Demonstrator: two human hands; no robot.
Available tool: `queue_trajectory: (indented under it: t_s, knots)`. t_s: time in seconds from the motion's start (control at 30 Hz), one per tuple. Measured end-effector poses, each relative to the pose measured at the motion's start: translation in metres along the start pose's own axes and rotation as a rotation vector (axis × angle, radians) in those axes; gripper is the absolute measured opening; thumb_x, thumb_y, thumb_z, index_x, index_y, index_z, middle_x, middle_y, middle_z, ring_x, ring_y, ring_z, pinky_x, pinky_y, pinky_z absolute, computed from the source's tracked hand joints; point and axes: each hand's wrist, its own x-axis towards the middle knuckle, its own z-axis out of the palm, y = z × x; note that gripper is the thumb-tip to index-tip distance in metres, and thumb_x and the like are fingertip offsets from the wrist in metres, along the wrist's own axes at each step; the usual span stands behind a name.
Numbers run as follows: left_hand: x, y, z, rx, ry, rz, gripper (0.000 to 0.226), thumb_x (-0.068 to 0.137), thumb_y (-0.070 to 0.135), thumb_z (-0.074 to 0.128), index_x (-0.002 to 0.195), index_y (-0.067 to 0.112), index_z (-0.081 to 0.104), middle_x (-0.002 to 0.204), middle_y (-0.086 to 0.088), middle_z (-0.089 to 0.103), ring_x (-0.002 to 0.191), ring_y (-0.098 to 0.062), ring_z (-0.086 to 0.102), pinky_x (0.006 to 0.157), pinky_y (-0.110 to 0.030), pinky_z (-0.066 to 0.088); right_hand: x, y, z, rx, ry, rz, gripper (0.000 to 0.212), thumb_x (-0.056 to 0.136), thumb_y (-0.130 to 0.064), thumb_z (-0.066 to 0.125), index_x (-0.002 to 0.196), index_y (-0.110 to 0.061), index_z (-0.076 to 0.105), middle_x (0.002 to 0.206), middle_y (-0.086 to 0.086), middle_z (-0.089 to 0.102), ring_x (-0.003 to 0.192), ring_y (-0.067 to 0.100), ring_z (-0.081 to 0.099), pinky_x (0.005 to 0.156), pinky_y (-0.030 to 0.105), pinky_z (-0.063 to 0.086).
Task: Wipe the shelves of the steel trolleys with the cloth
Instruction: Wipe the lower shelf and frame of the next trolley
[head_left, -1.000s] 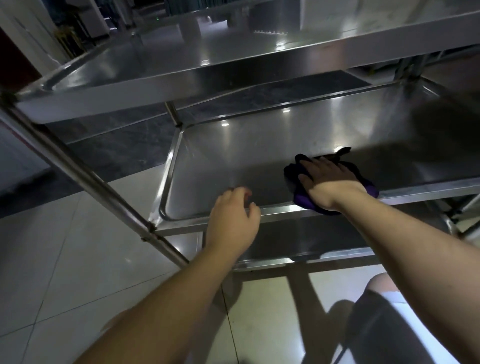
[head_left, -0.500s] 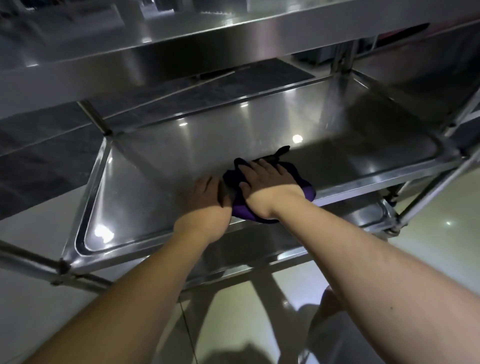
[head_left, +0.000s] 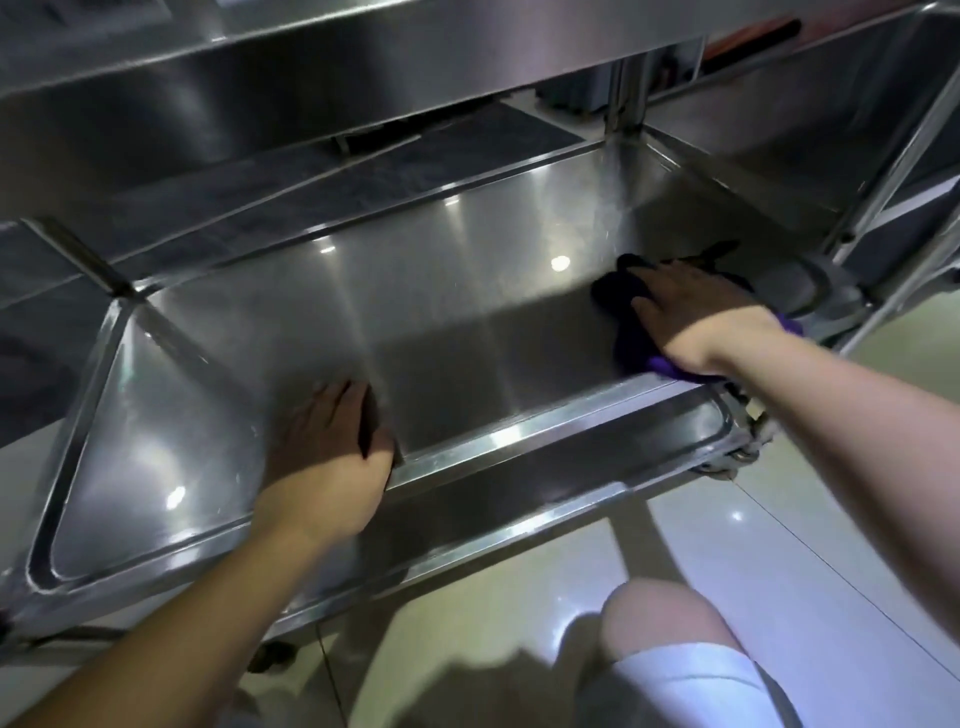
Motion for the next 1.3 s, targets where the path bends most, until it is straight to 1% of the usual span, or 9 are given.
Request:
queue_trajectory:
  t_s: [0.2,0.37,0.5,0.63,0.73,0.83,1.0,1.17,1.3]
  knots:
    - [-0.003,0.001,-0.002,0.027,0.001,0.02,0.071,0.098,0.051,0.036,0.161,0.018,0.037,0.168,-0.005,0.034,0.156,-0.026,0.029,0.125,-0.044,0.029,0.024,0.088,-0.017,-0.018,0.075,0.261,0.052,0.103,-0.043,0.029,0.151,-0.025,0.042,0.153,0.02,0.047,0.137,0.039,0.047,0.114,0.054,0.036]
    - [-0.003,0.004,-0.001,0.034,0.003,0.023,0.068,0.101,0.046,0.038,0.162,0.016,0.036,0.17,-0.006,0.032,0.157,-0.026,0.027,0.127,-0.043,0.025,0.041,0.051,-0.012,0.046,0.048,0.307,0.056,0.106,-0.041,0.028,0.157,-0.019,0.036,0.162,0.015,0.036,0.148,0.036,0.033,0.121,0.054,0.026]
    - [-0.004,0.002,0.0,0.041,0.006,0.021,0.065,0.102,0.039,0.05,0.162,0.017,0.037,0.17,-0.005,0.032,0.157,-0.024,0.027,0.127,-0.042,0.024,0.049,-0.07,0.007,0.026,0.092,-0.061,0.048,0.105,-0.036,0.032,0.144,-0.014,0.048,0.145,0.016,0.056,0.13,0.039,0.053,0.104,0.053,0.045]
    - [-0.005,0.003,-0.002,0.034,0.004,0.021,0.071,0.096,0.047,0.037,0.159,0.015,0.042,0.166,-0.007,0.038,0.154,-0.026,0.033,0.125,-0.042,0.028,0.045,-0.203,0.038,0.044,0.02,-0.416,0.056,0.108,-0.044,0.026,0.16,-0.025,0.033,0.166,0.001,0.035,0.154,0.024,0.027,0.122,0.047,0.02]
    - [-0.005,0.002,-0.001,0.034,0.016,0.02,0.072,0.093,0.049,0.035,0.157,0.016,0.044,0.165,-0.006,0.041,0.153,-0.026,0.035,0.122,-0.041,0.031,0.053,-0.236,0.045,0.056,-0.055,-0.569,0.057,0.108,-0.049,0.024,0.162,-0.031,0.029,0.169,-0.006,0.028,0.156,0.018,0.02,0.126,0.046,0.014]
    - [-0.004,0.002,-0.002,0.028,0.019,0.013,0.079,0.09,0.057,0.025,0.159,0.02,0.042,0.167,-0.002,0.037,0.155,-0.022,0.031,0.124,-0.039,0.029,0.071,-0.217,0.034,0.081,-0.033,-0.548,0.055,0.106,-0.052,0.028,0.157,-0.034,0.038,0.163,-0.004,0.039,0.151,0.021,0.032,0.121,0.047,0.024]
    - [-0.003,0.0,-0.002,0.043,0.011,0.011,0.076,0.092,0.055,0.031,0.161,0.022,0.038,0.168,0.0,0.034,0.155,-0.021,0.031,0.125,-0.037,0.027,0.126,-0.102,0.005,0.059,0.103,-0.241,0.053,0.093,-0.055,0.028,0.139,-0.038,0.048,0.144,0.011,0.059,0.127,0.036,0.058,0.105,0.055,0.046]
    - [-0.003,0.004,-0.003,0.029,0.01,-0.009,0.075,0.091,0.053,0.035,0.16,0.023,0.039,0.168,0.001,0.035,0.154,-0.021,0.032,0.125,-0.04,0.029,0.146,0.036,-0.01,0.06,0.095,0.073,0.074,0.084,-0.064,0.022,0.141,-0.027,0.05,0.142,0.023,0.056,0.124,0.046,0.056,0.107,0.059,0.045]
    - [-0.004,0.008,-0.004,0.028,0.01,-0.032,0.068,0.097,0.048,0.04,0.16,0.023,0.039,0.168,0.001,0.034,0.154,-0.021,0.031,0.124,-0.04,0.029,0.109,0.021,-0.009,0.024,0.158,0.12,0.057,0.095,-0.054,0.029,0.134,-0.019,0.052,0.136,0.025,0.058,0.124,0.045,0.055,0.106,0.059,0.043]
